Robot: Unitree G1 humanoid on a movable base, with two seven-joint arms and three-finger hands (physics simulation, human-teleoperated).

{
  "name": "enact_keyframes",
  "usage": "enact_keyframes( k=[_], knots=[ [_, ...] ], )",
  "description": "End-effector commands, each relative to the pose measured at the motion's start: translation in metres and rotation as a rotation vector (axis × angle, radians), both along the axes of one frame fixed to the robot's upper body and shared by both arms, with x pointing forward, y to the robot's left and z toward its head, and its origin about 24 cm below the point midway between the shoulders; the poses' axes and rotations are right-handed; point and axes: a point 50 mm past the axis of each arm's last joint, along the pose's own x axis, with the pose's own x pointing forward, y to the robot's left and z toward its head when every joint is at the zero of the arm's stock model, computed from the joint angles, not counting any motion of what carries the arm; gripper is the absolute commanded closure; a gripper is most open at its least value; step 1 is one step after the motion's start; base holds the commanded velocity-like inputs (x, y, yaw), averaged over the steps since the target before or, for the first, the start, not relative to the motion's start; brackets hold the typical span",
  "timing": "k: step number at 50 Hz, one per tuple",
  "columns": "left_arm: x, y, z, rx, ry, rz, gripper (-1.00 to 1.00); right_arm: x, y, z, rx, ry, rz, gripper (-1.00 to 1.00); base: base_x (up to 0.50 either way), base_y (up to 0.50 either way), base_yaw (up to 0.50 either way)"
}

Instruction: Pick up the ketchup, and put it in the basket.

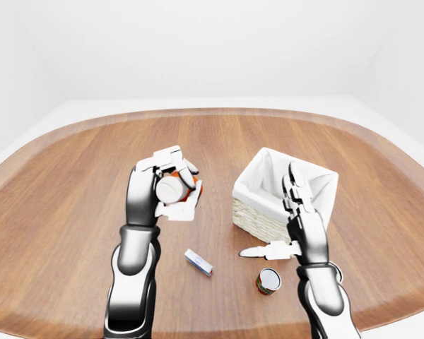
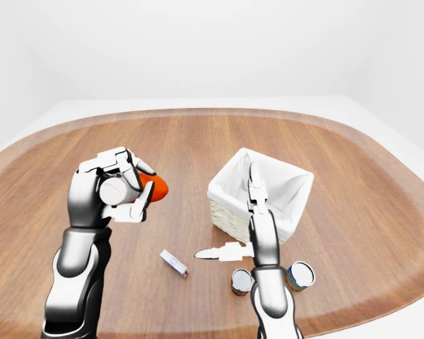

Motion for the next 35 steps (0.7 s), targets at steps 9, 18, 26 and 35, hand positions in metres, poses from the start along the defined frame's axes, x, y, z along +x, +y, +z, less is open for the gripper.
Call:
enact_keyframes(
  k=[9,18,26,35],
  knots=[
    [-0.018,-0.046,0.001,-0.045,-0.009,-0.131,1.00,-0.001,0.000,0.002,0.001,-0.007,0.000,-1.00,0.00,0.00,0.00],
    [-0.022,-0.060,0.004,-0.053,-0.020,-0.169,1.00,-0.001,0.000,0.003,0.003,-0.010,0.000,-1.00,0.00,0.00,0.00],
    [-0.024,-0.074,0.001,-0.049,-0.006,-0.207,1.00,-0.003,-0.001,0.004,0.004,-0.015,0.002,-1.00,0.00,0.00,0.00],
    [-0.029,-0.089,-0.001,-0.049,0.004,-0.249,1.00,-0.004,-0.002,0.005,0.006,-0.021,-0.001,-1.00,0.00,0.00,0.00]
  ],
)
